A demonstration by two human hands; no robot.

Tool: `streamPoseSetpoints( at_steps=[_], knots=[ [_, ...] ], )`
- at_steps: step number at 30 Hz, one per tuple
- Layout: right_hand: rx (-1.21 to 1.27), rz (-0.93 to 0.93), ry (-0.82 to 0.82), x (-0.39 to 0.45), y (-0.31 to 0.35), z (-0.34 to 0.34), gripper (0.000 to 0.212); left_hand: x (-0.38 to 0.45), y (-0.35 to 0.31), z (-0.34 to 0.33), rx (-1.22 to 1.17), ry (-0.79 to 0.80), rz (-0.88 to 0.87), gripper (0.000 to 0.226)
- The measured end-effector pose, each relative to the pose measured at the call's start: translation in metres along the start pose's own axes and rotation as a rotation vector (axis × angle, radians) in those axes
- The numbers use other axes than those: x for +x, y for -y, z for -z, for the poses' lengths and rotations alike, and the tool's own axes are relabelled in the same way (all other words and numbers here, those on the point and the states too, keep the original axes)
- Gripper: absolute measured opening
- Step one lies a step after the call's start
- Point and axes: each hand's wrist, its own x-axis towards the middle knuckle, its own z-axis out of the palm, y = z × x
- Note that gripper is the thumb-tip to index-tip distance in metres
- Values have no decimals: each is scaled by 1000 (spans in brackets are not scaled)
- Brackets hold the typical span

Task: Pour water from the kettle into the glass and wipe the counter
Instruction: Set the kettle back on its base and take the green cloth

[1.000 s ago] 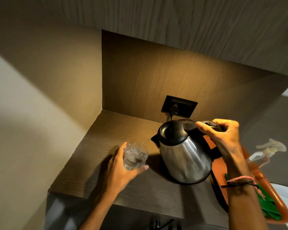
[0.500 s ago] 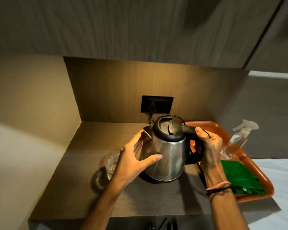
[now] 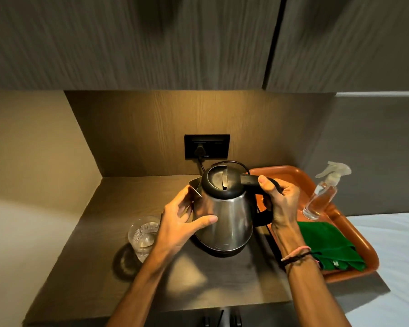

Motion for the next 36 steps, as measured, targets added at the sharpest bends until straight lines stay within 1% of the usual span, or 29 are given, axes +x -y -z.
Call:
streamPoseSetpoints(
  at_steps=[3, 7, 10, 16, 17, 19, 20, 21, 22, 23, 24, 25, 26, 28, 29, 30, 32, 34, 36],
  knots=[
    [20, -10, 19, -2, -7, 4, 43, -2, 5, -3, 9, -12, 24, 89],
    [53, 0, 50, -1, -14, 8, 39, -1, 10, -7, 30, -38, 25, 77],
    [55, 5, 43, 2, -17, 9, 38, 1, 12, -8, 4, -21, 5, 77],
    [23, 0, 42, 6, -32, 13, 49, -2, 12, -11, -33, -19, 29, 80],
    [10, 0, 52, 7, -32, 14, 54, -2, 11, -11, -33, -21, 34, 80],
    [-27, 16, 62, 7, -30, 15, 71, -4, 6, -11, -22, -31, 42, 82],
    [-72, 24, 67, 7, -29, 14, 76, -5, 3, -11, -8, -31, 39, 80],
    [-140, 39, 71, 3, -24, 15, 73, -9, 1, -13, 8, -25, 27, 78],
    [-229, 48, 75, -1, -20, 16, 61, -13, -1, -16, 34, -32, 13, 79],
    [-338, 60, 74, -8, -16, 18, 45, -18, -2, -19, 83, -66, -1, 83],
    [-464, 90, 76, -18, -11, 24, 36, -26, -5, -23, 166, -122, -21, 89],
    [-606, 126, 80, -28, -7, 28, 40, -34, -6, -26, 282, -193, -63, 95],
    [-745, 171, 81, -39, -1, 36, 52, -42, -6, -31, 407, -259, -140, 97],
    [-939, 261, 70, -58, 8, 50, 71, -56, -5, -42, 689, -350, -348, 93],
    [-1017, 278, 73, -66, 12, 60, 76, -62, -4, -49, 823, -373, -436, 91],
    [-1076, 270, 85, -73, 15, 70, 78, -66, -3, -57, 931, -378, -502, 89],
    [-1147, 209, 105, -83, 24, 97, 77, -72, -1, -80, 1056, -353, -621, 86],
    [-1192, 133, 115, -86, 28, 119, 76, -73, 2, -101, 1128, -314, -686, 85],
    [-1219, 88, 93, -84, 28, 145, 71, -75, 5, -125, 1164, -282, -714, 85]
  ],
)
